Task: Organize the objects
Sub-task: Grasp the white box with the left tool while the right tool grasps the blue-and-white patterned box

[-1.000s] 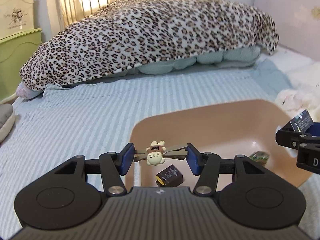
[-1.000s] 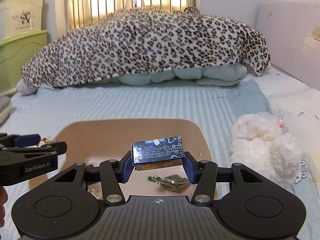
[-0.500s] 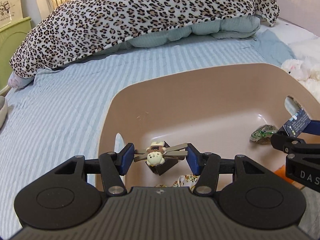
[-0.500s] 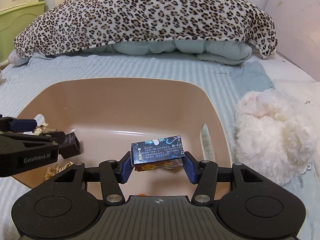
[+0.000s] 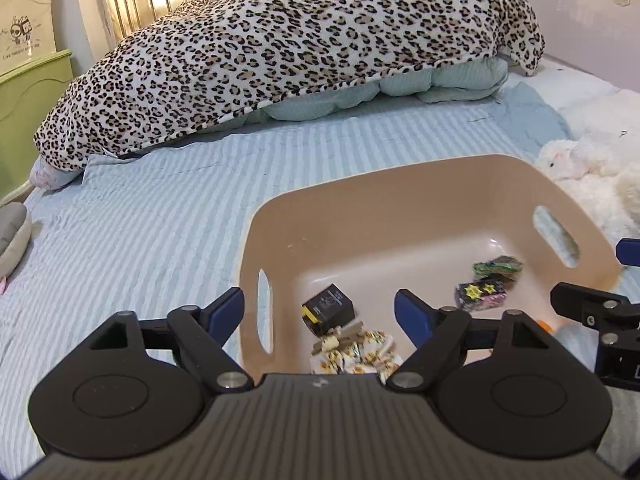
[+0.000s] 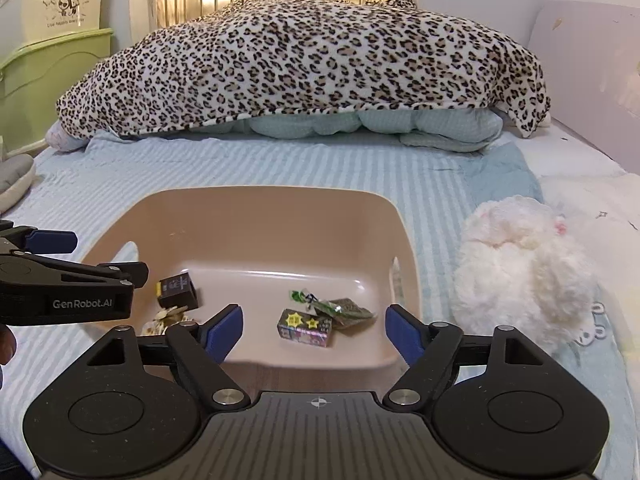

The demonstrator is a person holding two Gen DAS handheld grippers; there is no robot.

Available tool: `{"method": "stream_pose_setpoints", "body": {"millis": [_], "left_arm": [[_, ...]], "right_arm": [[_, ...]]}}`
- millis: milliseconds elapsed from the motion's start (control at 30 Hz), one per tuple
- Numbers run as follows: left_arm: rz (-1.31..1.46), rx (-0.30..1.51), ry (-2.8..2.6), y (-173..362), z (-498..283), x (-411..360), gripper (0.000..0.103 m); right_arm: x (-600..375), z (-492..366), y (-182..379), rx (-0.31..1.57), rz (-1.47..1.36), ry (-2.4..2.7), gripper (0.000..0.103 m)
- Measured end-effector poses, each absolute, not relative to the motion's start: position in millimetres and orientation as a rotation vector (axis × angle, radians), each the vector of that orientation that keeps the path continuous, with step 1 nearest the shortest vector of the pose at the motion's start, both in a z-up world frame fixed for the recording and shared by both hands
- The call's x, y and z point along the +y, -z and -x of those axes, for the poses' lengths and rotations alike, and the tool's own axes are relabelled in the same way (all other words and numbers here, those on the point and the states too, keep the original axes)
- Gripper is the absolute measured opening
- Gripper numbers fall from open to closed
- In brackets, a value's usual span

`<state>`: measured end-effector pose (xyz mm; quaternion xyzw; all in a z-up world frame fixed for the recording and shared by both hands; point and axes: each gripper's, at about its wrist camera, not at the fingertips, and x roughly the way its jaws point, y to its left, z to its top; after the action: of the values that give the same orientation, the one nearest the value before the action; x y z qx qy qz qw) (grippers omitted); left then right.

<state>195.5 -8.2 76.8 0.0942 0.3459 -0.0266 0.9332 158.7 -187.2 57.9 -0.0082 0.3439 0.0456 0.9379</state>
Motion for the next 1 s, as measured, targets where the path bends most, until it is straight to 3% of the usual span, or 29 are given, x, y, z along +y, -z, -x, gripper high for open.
{"method": "stream_pose_setpoints", "body": {"millis": [333,1000], "left_arm": [[-0.193,0.734,0.062,-74,-160,1,0.085],[-0.195,0.881,0.041,0,-162,11,0.089]], "right_arm": [[-206,-124,-51,0.759,-0.005,-0.06,0.09],[-190,-131,25,0.965,0.049,-0.11,0.09]]}}
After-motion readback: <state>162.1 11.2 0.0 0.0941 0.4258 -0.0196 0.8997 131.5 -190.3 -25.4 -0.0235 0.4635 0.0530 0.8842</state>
